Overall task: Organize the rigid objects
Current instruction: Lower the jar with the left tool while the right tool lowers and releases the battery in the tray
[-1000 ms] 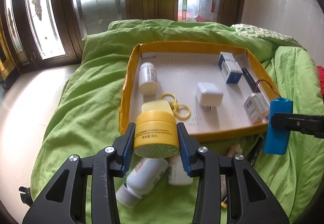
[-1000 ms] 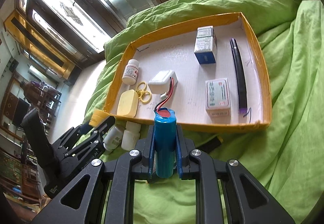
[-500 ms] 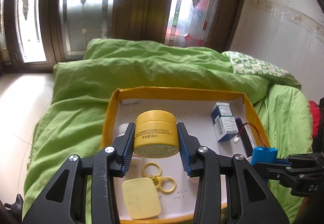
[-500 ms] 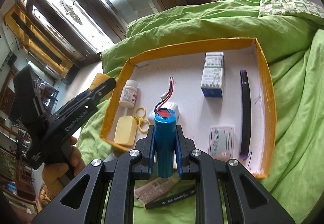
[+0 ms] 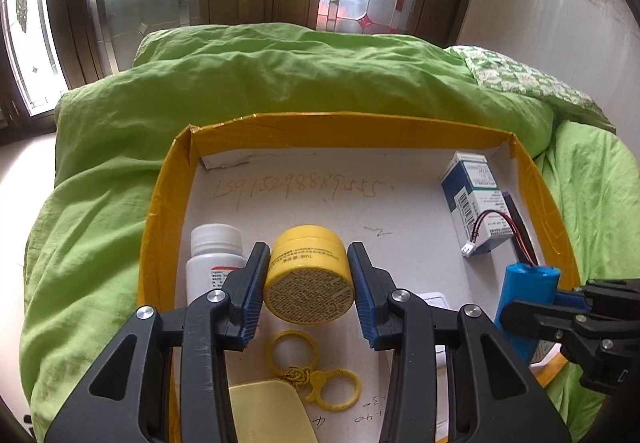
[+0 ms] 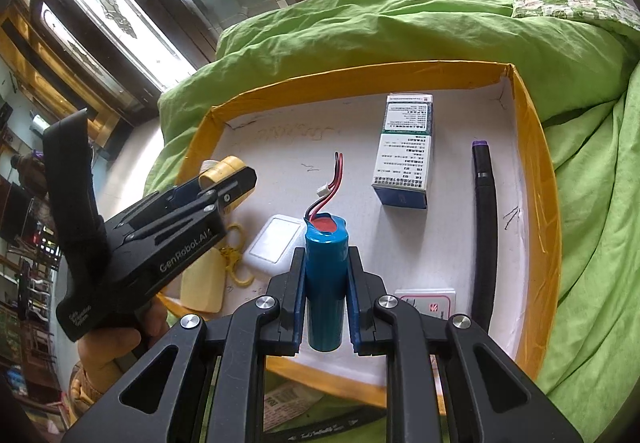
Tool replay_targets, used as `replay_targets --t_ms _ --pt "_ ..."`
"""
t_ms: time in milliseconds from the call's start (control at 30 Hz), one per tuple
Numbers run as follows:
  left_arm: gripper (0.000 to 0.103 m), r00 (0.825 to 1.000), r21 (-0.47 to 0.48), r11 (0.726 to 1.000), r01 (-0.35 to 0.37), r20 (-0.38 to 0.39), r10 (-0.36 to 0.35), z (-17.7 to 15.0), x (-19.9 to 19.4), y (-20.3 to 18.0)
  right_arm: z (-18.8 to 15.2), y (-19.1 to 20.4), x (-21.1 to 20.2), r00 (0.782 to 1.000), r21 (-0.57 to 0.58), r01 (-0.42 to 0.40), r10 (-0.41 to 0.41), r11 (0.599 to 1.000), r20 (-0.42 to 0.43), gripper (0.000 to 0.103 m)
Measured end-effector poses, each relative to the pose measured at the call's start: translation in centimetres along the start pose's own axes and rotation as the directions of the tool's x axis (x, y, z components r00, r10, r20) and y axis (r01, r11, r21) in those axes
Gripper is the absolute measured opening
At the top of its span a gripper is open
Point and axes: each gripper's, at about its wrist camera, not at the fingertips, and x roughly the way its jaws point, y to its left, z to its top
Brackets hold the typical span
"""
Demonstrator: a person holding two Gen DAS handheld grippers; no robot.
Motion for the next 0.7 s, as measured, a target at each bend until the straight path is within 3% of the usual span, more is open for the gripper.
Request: replay_targets --t_ms 200,433,700 --pt "0.038 1.000 0.003 1.000 0.006 -0.011 -0.006 -0.2 0.4 0.0 0.4 -1.4 1.6 0.999 0.025 0.035 -0.035 0.999 -0.015 0.016" --pt "0.038 0.999 0.000 1.000 0.015 -0.031 -0.015 -0.6 1.1 -0.2 1.9 -3.0 1.2 0.994 0.043 0.096 -0.098 0.994 0.049 0.016" --pt "0.038 0.999 0.021 1.000 -0.004 -0.036 0.005 -0.7 1.7 -0.5 2.8 -5.3 0.8 0.992 0.118 0.082 -0.093 0.990 0.089 0.016"
